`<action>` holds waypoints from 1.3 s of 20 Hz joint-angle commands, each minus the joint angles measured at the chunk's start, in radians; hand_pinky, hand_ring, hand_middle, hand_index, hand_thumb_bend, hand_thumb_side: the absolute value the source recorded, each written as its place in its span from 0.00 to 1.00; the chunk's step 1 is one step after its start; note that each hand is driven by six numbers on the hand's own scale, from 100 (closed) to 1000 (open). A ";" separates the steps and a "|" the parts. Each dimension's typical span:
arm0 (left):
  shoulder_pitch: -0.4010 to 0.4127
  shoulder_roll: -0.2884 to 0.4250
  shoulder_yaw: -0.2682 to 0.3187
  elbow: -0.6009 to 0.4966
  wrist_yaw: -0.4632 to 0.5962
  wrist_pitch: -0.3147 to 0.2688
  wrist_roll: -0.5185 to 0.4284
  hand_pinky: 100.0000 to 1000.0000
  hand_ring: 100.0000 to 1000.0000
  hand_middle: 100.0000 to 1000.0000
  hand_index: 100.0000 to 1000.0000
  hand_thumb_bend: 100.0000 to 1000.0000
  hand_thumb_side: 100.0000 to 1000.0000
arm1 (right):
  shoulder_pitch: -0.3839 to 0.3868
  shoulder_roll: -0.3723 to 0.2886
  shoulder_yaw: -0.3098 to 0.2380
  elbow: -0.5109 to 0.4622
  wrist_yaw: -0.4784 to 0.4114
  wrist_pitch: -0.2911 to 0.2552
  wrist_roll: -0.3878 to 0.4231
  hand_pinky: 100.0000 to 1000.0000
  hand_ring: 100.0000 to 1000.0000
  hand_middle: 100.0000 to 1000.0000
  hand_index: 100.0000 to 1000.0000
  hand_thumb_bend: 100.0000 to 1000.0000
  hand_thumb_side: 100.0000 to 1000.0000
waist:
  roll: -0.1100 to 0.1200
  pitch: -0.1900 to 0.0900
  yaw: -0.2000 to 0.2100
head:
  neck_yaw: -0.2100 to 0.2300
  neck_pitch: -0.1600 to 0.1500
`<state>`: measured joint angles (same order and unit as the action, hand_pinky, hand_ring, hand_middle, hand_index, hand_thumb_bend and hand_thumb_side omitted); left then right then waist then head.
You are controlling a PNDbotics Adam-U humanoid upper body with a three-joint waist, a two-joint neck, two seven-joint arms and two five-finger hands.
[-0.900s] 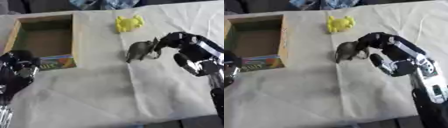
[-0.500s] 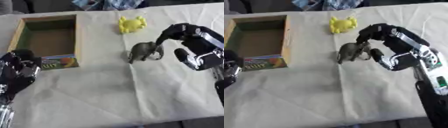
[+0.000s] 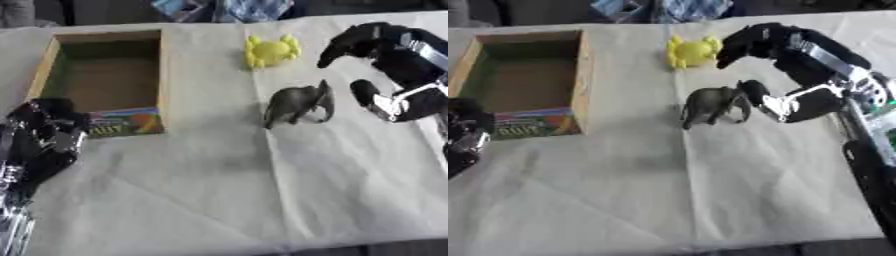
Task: Pick up objects on the table and place them in the box.
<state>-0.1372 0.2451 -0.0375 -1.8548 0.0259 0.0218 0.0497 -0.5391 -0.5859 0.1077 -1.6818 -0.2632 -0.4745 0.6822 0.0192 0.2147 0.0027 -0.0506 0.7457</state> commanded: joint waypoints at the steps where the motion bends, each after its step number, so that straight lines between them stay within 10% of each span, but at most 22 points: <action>1: -0.002 0.017 0.003 -0.008 0.003 -0.002 -0.001 0.48 0.59 0.52 0.61 0.25 0.00 | -0.044 -0.056 0.020 0.037 0.023 -0.157 0.106 0.76 0.72 0.72 0.88 0.00 0.06 | -0.004 -0.020 0.003 | 0.007 0.001; 12: 0.001 0.022 0.000 -0.006 0.003 -0.001 -0.004 0.48 0.59 0.52 0.61 0.26 0.00 | -0.174 -0.089 0.119 0.216 0.146 -0.336 0.148 0.78 0.75 0.74 0.89 0.00 0.15 | -0.010 -0.027 0.011 | 0.015 0.002; 26: 0.004 0.024 -0.001 -0.004 0.003 -0.001 -0.006 0.48 0.59 0.52 0.61 0.26 0.00 | -0.250 -0.069 0.202 0.345 0.414 -0.432 0.225 0.87 0.86 0.87 0.94 0.00 0.69 | -0.014 -0.031 0.014 | 0.015 0.005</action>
<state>-0.1297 0.2466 -0.0396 -1.8492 0.0259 0.0222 0.0458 -0.7661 -0.6377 0.3119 -1.3346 0.1189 -0.5781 0.5789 0.0054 0.2028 0.0156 -0.0376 0.7464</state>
